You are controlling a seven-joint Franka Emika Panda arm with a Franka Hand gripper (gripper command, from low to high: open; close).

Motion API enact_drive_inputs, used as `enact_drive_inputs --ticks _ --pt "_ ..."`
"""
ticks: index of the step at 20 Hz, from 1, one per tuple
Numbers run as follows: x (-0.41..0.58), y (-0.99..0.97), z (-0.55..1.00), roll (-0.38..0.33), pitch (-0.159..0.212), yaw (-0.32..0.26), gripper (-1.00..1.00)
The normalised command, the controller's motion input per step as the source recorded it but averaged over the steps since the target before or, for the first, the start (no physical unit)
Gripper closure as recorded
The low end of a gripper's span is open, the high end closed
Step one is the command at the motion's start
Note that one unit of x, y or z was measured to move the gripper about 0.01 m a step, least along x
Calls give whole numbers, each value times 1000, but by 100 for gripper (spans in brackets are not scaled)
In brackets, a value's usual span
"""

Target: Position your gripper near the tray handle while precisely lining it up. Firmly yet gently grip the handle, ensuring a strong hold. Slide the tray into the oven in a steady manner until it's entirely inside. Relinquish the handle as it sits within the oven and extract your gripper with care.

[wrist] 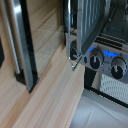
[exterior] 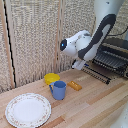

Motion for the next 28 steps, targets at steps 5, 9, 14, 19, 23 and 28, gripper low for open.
enact_drive_inputs --ticks 5,9,14,19,23,28 --pt "141 -594 0 -78 12 6 -100" --pt "148 -549 -10 -92 7 0 -100" --pt "173 -526 -51 -90 7 0 -100" --pt "183 -543 -102 -98 19 0 -100" --pt "155 -401 -95 -90 34 9 -100" --pt "45 -203 5 -90 29 63 100"
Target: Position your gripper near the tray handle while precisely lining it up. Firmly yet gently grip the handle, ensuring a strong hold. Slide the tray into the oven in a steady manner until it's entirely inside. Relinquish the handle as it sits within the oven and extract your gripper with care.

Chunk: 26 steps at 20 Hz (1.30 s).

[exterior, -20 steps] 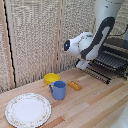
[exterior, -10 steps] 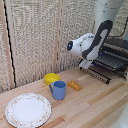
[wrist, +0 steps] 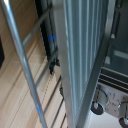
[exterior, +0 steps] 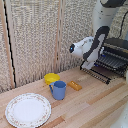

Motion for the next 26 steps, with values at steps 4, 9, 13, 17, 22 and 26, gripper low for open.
enact_drive_inputs --ticks 4,9,13,17,22,26 --pt "-94 -188 181 -25 -6 203 100" --pt "-122 -278 270 4 -6 191 100" --pt "-200 -274 266 12 0 192 100" --pt "-206 -286 201 7 14 193 100" --pt "-178 -28 210 -58 45 179 100" --pt "-52 -179 328 -58 66 170 100"
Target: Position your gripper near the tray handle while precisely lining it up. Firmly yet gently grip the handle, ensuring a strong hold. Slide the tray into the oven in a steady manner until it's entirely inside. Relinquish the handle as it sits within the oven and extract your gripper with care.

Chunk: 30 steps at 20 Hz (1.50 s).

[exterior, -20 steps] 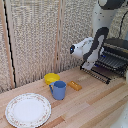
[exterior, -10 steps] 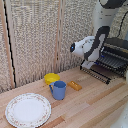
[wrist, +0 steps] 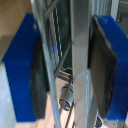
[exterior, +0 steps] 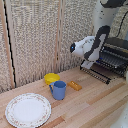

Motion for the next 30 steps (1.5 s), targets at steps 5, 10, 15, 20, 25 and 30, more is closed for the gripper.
enact_drive_inputs --ticks 5,10,15,20,25,30 --pt "-83 -698 574 -4 -1 88 100" --pt "-148 -991 715 2 -14 34 100" --pt "-181 -923 630 -1 -11 53 100" --pt "-242 -913 618 -10 -27 50 100" --pt "-350 -937 340 -62 -8 10 100" --pt "-661 -493 261 -147 -70 103 100"
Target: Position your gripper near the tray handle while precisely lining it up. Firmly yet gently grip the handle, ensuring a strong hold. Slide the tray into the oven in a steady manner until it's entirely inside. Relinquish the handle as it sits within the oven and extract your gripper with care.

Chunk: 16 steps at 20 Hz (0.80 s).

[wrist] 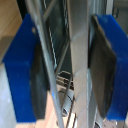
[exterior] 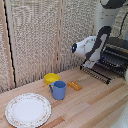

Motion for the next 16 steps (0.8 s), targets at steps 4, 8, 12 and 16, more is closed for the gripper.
enact_drive_inputs --ticks 4,8,12,16 --pt "-728 -527 295 -68 -43 87 100" --pt "-466 -743 539 -29 -59 76 100" --pt "-271 -960 689 13 -19 11 100" --pt "-24 -906 527 8 -8 -79 100"
